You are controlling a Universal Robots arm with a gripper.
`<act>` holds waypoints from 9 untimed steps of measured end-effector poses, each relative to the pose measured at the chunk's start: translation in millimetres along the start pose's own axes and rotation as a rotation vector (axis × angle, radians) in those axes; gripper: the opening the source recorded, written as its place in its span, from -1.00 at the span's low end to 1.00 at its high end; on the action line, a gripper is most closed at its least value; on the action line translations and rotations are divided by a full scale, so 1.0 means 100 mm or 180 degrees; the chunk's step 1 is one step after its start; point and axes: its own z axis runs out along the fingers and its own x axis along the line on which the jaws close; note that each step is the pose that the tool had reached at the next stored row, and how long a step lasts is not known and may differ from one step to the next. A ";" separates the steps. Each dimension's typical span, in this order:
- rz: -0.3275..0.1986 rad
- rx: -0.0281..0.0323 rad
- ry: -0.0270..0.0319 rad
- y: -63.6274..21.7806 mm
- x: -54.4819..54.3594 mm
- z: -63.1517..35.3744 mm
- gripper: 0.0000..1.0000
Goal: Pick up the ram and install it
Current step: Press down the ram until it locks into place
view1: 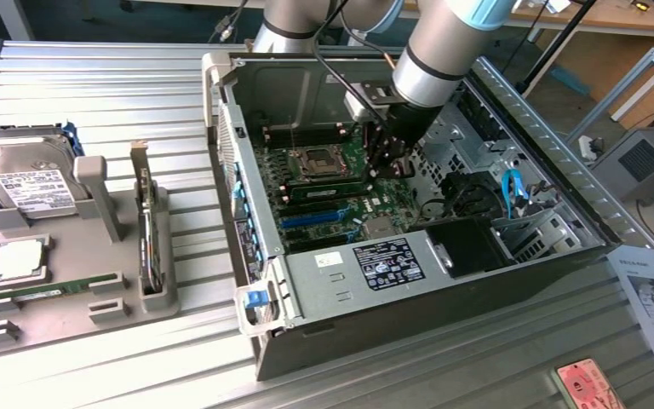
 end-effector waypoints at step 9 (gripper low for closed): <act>0.0000 0.0000 0.0001 0.041 0.00 0.001 -0.79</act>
